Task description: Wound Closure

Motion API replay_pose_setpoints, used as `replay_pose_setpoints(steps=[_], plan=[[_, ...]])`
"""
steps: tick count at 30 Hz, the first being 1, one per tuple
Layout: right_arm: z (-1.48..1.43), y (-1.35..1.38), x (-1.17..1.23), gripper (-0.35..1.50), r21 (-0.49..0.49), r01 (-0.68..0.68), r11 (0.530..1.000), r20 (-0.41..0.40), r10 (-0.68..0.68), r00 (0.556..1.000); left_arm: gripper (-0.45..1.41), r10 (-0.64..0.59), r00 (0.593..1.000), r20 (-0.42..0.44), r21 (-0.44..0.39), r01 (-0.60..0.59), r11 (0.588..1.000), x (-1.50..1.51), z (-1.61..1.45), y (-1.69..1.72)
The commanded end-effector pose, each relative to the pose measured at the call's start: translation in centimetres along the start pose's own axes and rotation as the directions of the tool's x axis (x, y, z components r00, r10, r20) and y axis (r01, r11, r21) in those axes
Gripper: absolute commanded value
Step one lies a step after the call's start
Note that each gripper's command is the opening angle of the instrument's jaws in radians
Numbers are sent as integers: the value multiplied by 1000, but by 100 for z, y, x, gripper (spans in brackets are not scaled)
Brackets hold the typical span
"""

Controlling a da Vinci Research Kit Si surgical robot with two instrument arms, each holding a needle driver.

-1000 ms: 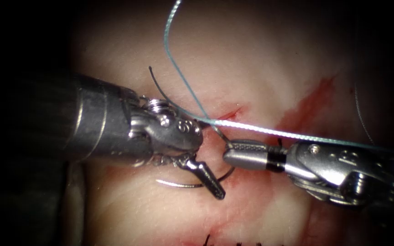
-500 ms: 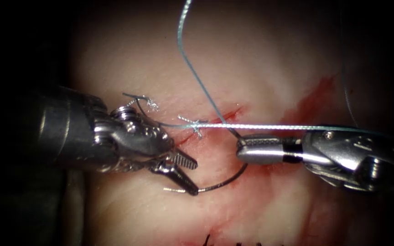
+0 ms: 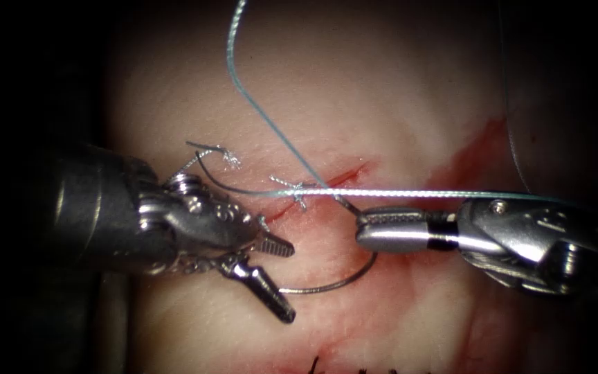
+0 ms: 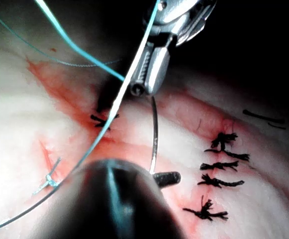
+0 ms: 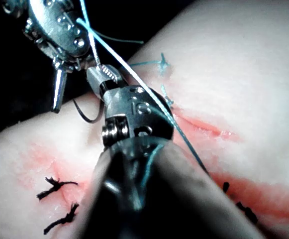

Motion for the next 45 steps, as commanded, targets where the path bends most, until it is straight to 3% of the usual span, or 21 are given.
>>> replay_pose_setpoints(steps=[1,4,7,11,14,16,17,21,23,26,28,29,31,33,35,39,41,42,43,45], plan=[[8,5,-1,-35,40,51,998,-2,-51,999,85,-33,999,-26,-62,32,998,-1,5,-5],[7,10,-1,-35,149,187,971,-28,-184,982,85,-116,988,-98,-235,90,968,-12,4,-8],[3,17,-3,-35,258,239,936,-65,-230,971,90,-197,975,-100,-340,153,928,-16,7,-18],[0,23,-4,-35,366,287,885,-110,-265,958,91,-275,957,-91,-397,218,891,-22,18,-32],[1,21,-4,-35,390,296,872,-113,-273,955,90,-333,940,-76,-442,267,856,-25,28,-40],[3,18,-3,-35,394,297,869,-114,-275,955,90,-377,924,-58,-507,298,809,-26,35,-43],[7,15,-2,-35,402,304,864,-117,-281,953,85,-420,907,-30,-561,332,759,-26,41,-46],[15,9,0,-35,405,310,860,-119,-286,951,85,-438,899,20,-580,367,727,-24,48,-46],[18,7,0,-35,404,321,857,-124,-296,947,76,-496,866,68,-589,436,680,-25,50,-42],[21,5,-1,-35,405,328,854,-124,-304,945,69,-529,843,102,-594,478,647,-26,53,-39],[22,5,-1,-35,404,334,852,-127,-309,943,54,-538,835,117,-593,493,637,-26,54,-37],[23,5,-1,-35,403,333,852,-124,-310,943,26,-549,824,138,-590,513,623,-27,54,-36],[23,5,-1,-35,403,339,850,-123,-317,940,-1,-564,810,161,-585,539,606,-28,52,-35],[23,4,-3,-35,405,340,849,-115,-322,940,-3,-594,780,197,-577,582,573,-29,49,-33],[24,3,-4,-35,406,341,848,-109,-325,939,-31,-606,765,217,-576,602,553,-27,46,-29],[26,3,-3,-33,349,347,871,-109,-330,938,-45,-605,762,231,-578,608,544,-25,47,-22],[26,3,-2,12,293,362,885,-113,-344,932,-45,-613,751,246,-574,623,532,-23,47,-21],[26,3,-1,46,269,372,889,-115,-354,928,-45,-614,750,247,-569,625,534,-21,47,-21],[27,4,0,93,222,369,903,-109,-353,929,-45,-633,737,237,-565,635,527,-18,46,-22],[27,4,3,125,94,357,929,-103,-348,932,-45,-680,713,172,-566,636,524,-15,44,-22]])
